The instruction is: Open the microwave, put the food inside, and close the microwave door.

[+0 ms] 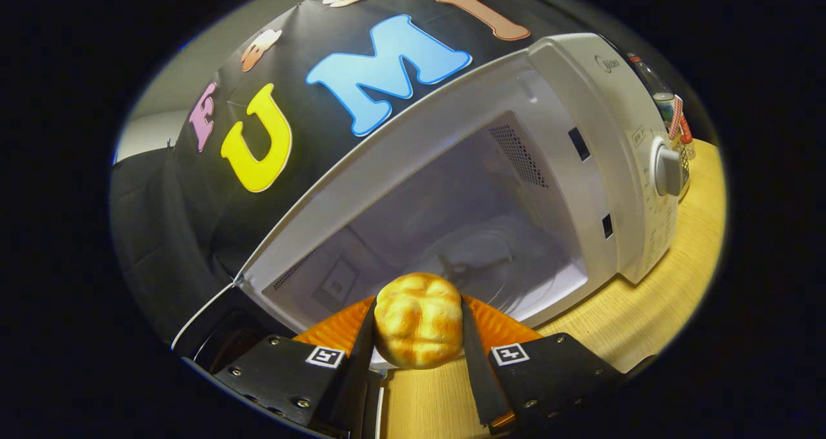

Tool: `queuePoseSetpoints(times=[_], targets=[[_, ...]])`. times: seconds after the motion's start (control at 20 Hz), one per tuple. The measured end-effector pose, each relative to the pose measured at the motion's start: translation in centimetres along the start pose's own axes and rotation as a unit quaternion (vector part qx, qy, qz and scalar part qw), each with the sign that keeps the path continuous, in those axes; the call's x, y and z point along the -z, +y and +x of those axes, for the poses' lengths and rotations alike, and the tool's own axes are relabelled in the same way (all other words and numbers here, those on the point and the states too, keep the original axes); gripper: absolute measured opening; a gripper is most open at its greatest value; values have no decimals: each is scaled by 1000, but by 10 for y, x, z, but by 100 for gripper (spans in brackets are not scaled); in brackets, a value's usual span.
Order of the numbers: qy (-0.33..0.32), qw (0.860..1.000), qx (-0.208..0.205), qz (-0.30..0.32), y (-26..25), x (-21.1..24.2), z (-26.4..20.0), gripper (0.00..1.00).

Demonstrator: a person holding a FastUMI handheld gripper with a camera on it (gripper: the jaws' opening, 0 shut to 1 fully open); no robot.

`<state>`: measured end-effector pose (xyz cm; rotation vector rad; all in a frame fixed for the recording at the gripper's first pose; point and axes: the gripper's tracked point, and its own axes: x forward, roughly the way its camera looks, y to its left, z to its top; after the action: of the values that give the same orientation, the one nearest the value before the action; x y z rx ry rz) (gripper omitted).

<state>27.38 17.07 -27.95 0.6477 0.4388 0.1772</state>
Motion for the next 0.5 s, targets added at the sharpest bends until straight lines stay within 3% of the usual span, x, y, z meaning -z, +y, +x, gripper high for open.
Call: queuePoseSetpoints(times=[0.5], targets=[[-7,998,55,25,-23,12,40,70]])
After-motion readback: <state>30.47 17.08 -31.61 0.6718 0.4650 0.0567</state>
